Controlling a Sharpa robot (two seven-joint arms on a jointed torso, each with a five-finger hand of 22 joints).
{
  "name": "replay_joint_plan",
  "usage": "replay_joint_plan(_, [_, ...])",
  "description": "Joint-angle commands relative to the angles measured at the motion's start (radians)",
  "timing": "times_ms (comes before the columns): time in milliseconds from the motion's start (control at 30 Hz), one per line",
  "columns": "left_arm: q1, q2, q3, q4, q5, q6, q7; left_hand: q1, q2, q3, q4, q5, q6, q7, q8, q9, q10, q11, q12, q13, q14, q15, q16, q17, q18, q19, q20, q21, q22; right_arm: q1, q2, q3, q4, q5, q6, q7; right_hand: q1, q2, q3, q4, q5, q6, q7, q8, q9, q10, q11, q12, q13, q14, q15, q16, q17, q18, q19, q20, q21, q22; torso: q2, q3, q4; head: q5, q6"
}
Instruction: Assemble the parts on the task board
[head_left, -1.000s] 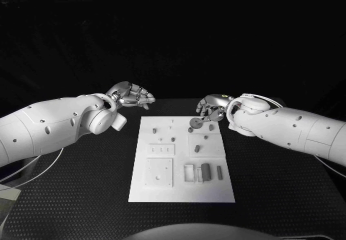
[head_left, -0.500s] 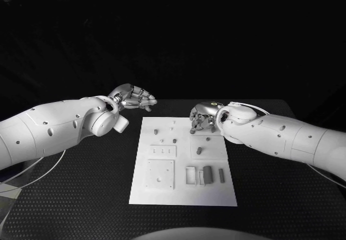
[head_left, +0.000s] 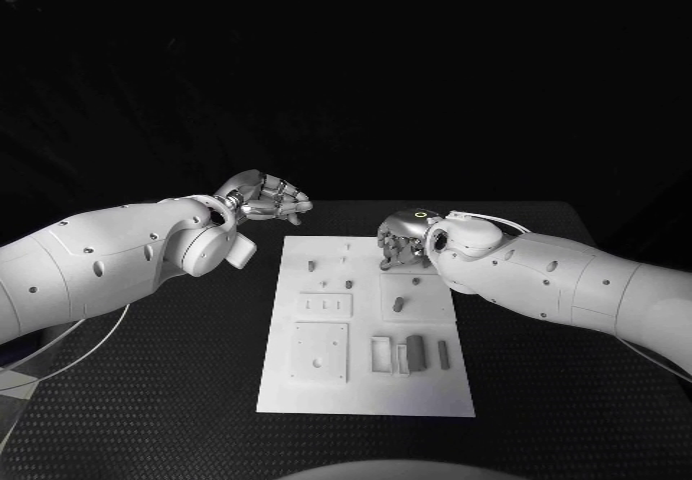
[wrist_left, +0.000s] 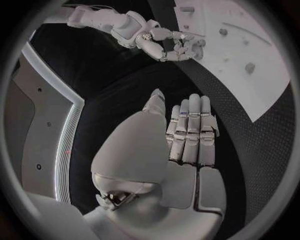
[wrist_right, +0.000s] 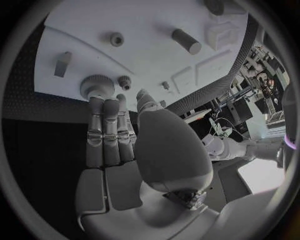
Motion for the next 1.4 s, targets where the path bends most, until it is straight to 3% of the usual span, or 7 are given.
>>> replay_joint_plan(33, [0.002,0.001,0.001,0.003,0.009,-0.006,0.016,-0.009,-0.003,0.0,0.001,-0.006,-0.001,0.006,-0.005,0.002,0.007,-0.001,-0.006,0.002,0.0,-0.001,-0.006,0.001,-0.017,-0.001,-0.009,-0.006,-0.002,-0.002,0.006,-0.001,-0.005,-0.045,0.022,-0.019,0.006,-0.002,0.006,0.002,-0.001,0.007,-0.001,-0.008,0.002,-0.016,0.001,-0.008,0.012,0.0,0.002,0.006,-0.002,0.046,-0.009,0.002,0.007,0.023,0.002,0.0002,0.0012,0.0,0.001])
replay_joint_plan(467, [0.006,-0.001,0.002,0.004,0.009,-0.004,0.017,-0.01,-0.003,0.001,0.001,-0.006,0.0,0.006,-0.006,0.003,0.009,-0.002,-0.007,0.003,0.0,-0.001,-0.006,0.002,-0.019,0.0,-0.011,-0.007,-0.002,-0.015,0.015,-0.005,-0.024,-0.051,0.048,-0.019,0.01,0.007,0.013,0.0,-0.001,0.013,0.0,-0.007,0.006,-0.027,0.003,-0.03,0.017,-0.003,0.004,0.008,-0.003,0.046,-0.014,0.002,0.01,0.023,0.006,0.0017,0.0028,0.005,0.0])
replay_joint_plan(767, [0.009,0.0,0.003,0.005,0.009,-0.003,0.017,-0.012,-0.001,0.002,0.001,-0.006,0.001,0.006,-0.006,0.003,0.009,-0.002,-0.009,0.004,0.001,-0.001,-0.007,0.003,-0.021,0.001,-0.013,-0.007,-0.002,-0.016,0.017,-0.006,-0.024,-0.05,0.065,-0.014,0.017,0.017,0.016,-0.001,-0.001,0.008,0.001,-0.013,0.005,-0.029,0.004,-0.045,0.02,-0.009,0.005,0.008,-0.005,0.046,-0.021,0.003,0.01,0.023,0.007,0.0015,0.0001,0.006,-0.004])
replay_joint_plan(1167, [0.013,0.001,0.004,0.008,0.009,-0.003,0.018,-0.016,0.001,0.004,0.001,-0.006,0.001,0.006,-0.008,0.004,0.009,-0.001,-0.011,0.005,0.001,-0.001,-0.008,0.004,-0.023,0.002,-0.015,-0.009,-0.002,-0.031,0.034,-0.007,-0.066,-0.035,0.066,-0.008,0.035,0.053,0.025,-0.002,0.0,-0.008,0.002,-0.03,-0.006,-0.018,0.005,-0.064,0.03,-0.011,0.005,0.014,-0.007,0.046,-0.025,0.003,0.016,0.023,0.01,0.0005,0.0046,0.007,-0.004])
replay_joint_plan(1400, [0.015,0.0,0.004,0.008,0.01,-0.002,0.017,-0.018,0.001,0.005,0.001,-0.006,0.001,0.006,-0.009,0.004,0.009,-0.001,-0.013,0.006,0.001,-0.001,-0.009,0.005,-0.025,0.002,-0.016,-0.009,-0.002,-0.034,0.036,-0.007,-0.07,-0.032,0.075,-0.004,0.045,0.086,0.03,-0.004,0.0,-0.005,0.0,-0.032,-0.01,-0.012,0.003,-0.073,0.038,-0.011,0.004,0.019,-0.007,0.046,-0.027,0.002,0.022,0.024,0.016,0.0007,0.0069,0.007,-0.003])
